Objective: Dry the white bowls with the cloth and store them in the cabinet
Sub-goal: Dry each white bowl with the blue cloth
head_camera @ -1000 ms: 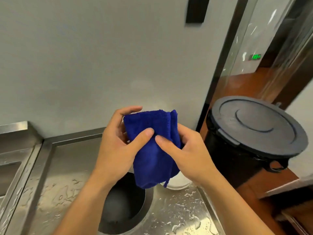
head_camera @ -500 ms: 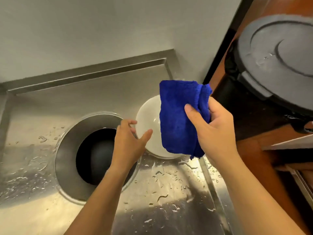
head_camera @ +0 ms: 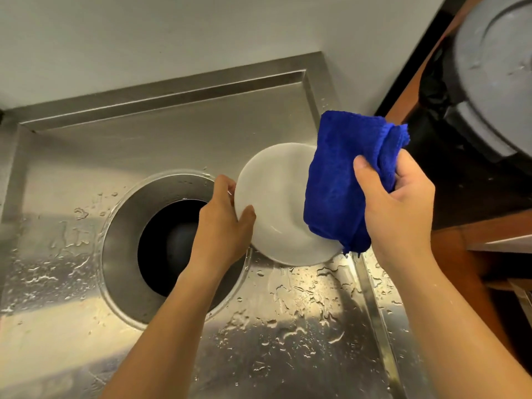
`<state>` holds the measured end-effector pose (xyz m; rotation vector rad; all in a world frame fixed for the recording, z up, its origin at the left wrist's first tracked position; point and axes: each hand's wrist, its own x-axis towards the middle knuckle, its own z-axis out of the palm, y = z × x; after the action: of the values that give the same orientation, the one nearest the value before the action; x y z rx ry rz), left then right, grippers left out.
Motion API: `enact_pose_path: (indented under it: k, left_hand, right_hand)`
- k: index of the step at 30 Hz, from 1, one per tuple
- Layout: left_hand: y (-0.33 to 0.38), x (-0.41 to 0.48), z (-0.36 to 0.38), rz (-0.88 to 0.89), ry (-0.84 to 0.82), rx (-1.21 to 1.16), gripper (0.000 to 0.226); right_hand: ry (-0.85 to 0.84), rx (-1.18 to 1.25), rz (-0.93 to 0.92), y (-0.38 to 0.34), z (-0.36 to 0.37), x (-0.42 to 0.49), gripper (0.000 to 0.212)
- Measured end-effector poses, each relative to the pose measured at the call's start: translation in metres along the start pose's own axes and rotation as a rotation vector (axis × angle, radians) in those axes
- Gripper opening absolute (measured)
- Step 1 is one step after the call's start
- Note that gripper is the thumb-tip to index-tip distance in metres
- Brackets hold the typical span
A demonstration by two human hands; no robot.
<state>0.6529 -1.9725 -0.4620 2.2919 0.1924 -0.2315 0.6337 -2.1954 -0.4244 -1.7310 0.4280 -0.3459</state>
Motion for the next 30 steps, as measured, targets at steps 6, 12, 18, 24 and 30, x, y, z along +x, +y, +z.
enact_pose_path:
  k: [6, 12, 18, 24, 30]
  left_hand:
    - [0.016, -0.014, -0.022, -0.067, -0.075, -0.217, 0.039]
    - [0.031, -0.044, -0.045, -0.170, -0.078, -0.669, 0.062]
    - [0.027, -0.066, -0.078, -0.178, -0.172, -0.972, 0.076]
    - [0.011, -0.076, -0.121, -0.087, 0.070, -1.033, 0.035]
    - [-0.039, -0.096, -0.168, -0.109, 0.205, -0.889, 0.034]
  right_hand:
    - [0.097, 0.004, 0.016, -0.017, -0.005, 0.002, 0.020]
    - [0.077, -0.059, -0.025, -0.056, -0.001, -0.008, 0.031]
    - [-0.169, -0.491, -0.296, -0.083, 0.047, -0.029, 0.041]
    - [-0.623, -0.475, -0.357, -0.102, 0.135, -0.079, 0.049]
    - [-0.793, -0.742, -0.411, -0.088, 0.144, -0.092, 0.037]
